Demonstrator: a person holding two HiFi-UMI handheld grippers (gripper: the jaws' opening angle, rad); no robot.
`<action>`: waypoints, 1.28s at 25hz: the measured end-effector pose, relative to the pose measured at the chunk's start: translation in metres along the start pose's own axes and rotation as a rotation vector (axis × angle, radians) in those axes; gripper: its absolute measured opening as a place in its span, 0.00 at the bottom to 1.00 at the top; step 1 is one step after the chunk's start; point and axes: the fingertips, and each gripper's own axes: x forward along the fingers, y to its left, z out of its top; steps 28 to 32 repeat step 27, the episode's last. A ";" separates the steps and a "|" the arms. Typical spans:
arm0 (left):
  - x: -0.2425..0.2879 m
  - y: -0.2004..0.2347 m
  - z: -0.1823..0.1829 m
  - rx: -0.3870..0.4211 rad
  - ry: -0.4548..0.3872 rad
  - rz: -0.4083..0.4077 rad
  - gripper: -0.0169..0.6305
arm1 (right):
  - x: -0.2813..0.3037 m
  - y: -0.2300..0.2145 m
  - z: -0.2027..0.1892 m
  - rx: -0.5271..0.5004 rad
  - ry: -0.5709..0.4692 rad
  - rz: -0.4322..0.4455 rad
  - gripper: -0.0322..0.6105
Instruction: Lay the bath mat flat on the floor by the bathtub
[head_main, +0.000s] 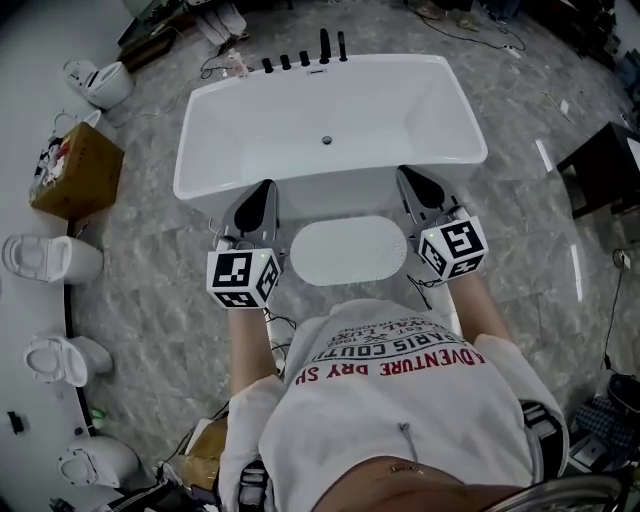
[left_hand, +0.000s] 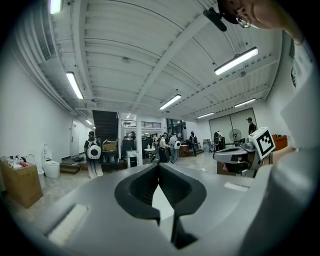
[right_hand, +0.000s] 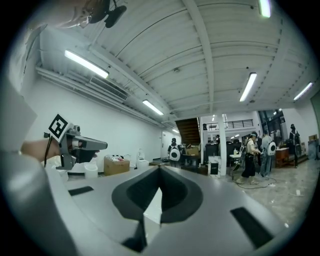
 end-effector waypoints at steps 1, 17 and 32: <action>0.001 0.000 -0.001 -0.001 0.002 -0.001 0.05 | 0.000 0.001 -0.001 -0.003 0.006 0.004 0.06; 0.003 -0.006 -0.015 -0.028 0.059 -0.024 0.05 | 0.000 0.013 -0.009 -0.025 0.041 0.048 0.06; -0.013 0.005 -0.026 -0.055 0.074 -0.012 0.05 | -0.004 0.026 -0.018 0.022 0.051 0.033 0.06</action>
